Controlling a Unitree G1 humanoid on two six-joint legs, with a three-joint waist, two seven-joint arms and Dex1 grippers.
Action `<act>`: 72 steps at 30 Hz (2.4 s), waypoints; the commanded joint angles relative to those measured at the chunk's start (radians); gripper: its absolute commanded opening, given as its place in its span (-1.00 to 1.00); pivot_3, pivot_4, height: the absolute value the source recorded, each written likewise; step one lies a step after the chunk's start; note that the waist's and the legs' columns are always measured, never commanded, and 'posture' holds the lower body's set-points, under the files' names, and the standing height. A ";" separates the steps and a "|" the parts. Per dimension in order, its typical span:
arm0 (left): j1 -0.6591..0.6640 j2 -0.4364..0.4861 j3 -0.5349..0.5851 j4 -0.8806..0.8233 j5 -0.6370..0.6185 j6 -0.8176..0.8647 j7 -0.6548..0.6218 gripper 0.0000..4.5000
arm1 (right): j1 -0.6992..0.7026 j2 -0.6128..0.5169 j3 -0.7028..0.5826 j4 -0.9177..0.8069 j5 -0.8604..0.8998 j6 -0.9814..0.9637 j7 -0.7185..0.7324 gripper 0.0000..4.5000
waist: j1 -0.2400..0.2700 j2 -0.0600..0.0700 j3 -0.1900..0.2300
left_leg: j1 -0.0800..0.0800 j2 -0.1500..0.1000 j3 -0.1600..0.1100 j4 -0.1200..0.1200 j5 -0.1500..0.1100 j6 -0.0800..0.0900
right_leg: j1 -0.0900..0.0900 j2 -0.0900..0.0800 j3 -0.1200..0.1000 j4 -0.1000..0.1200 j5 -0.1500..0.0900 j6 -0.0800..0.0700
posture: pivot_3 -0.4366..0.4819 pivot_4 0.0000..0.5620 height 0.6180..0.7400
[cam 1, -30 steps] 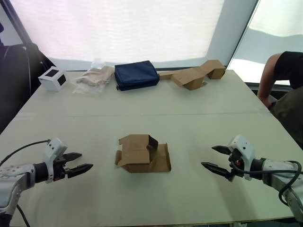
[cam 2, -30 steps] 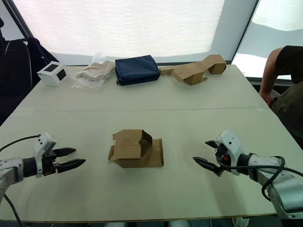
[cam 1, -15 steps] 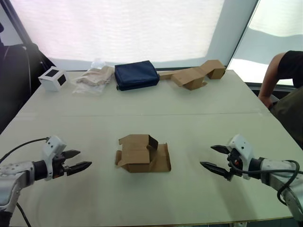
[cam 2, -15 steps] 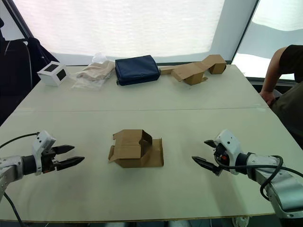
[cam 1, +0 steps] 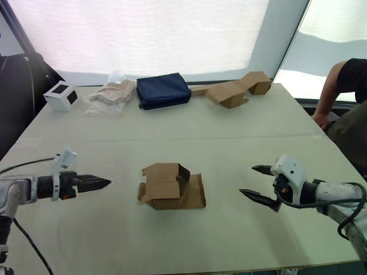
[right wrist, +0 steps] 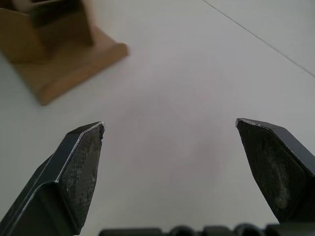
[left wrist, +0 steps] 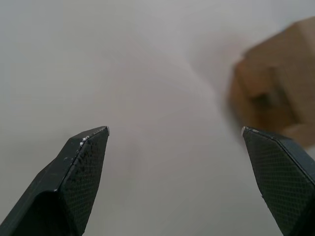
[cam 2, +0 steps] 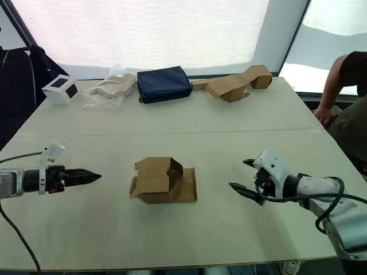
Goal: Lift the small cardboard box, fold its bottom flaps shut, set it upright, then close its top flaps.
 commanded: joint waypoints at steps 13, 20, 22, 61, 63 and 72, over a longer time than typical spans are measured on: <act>-0.131 -0.269 -0.104 0.034 -0.123 0.202 0.032 0.98 | 0.054 0.014 0.103 -0.317 0.036 0.146 -0.195 1.00 | 0.007 -0.007 0.001 | -0.001 -0.001 -0.002 0.002 0.000 0.000 | 0.001 -0.002 0.000 0.000 -0.001 0.001 | -0.05 -0.47 1.00; -0.155 -0.276 -0.118 0.020 -0.123 0.193 0.027 0.98 | 0.100 0.009 0.112 -0.302 0.002 0.111 -0.196 1.00 | 0.007 -0.007 0.001 | -0.001 -0.001 -0.003 0.002 0.000 0.000 | 0.001 -0.001 0.000 0.000 -0.001 0.001 | -0.05 -0.47 1.00; -0.156 -0.255 -0.116 0.005 -0.122 0.188 0.020 0.98 | 0.114 0.007 0.106 -0.299 -0.005 0.101 -0.192 1.00 | 0.007 -0.007 0.001 | -0.001 -0.001 -0.002 0.002 0.000 0.000 | 0.001 -0.001 0.000 0.000 -0.001 0.001 | -0.05 -0.47 1.00; -0.298 -0.430 -0.188 0.133 -0.092 0.151 0.032 0.98 | 0.122 0.011 0.053 -0.351 0.024 0.144 -0.200 1.00 | 0.008 -0.008 0.001 | -0.001 -0.002 -0.002 0.002 0.000 0.000 | 0.002 -0.001 0.000 0.000 -0.001 0.001 | -0.05 -0.47 1.00; -0.302 -0.427 -0.182 0.124 -0.103 0.157 0.025 0.98 | 0.112 0.015 0.061 -0.354 0.026 0.154 -0.210 1.00 | 0.005 -0.008 0.001 | -0.001 -0.002 -0.002 0.002 0.000 0.000 | 0.002 -0.001 0.000 0.000 -0.001 0.001 | -0.05 -0.47 1.00; -0.293 -0.441 -0.191 0.118 -0.108 0.159 0.027 0.98 | 0.063 0.017 0.086 -0.346 0.041 0.186 -0.235 1.00 | 0.008 -0.008 0.001 | -0.001 -0.002 -0.003 0.002 0.000 0.000 | 0.002 -0.001 0.000 0.000 -0.001 0.001 | -0.05 -0.47 1.00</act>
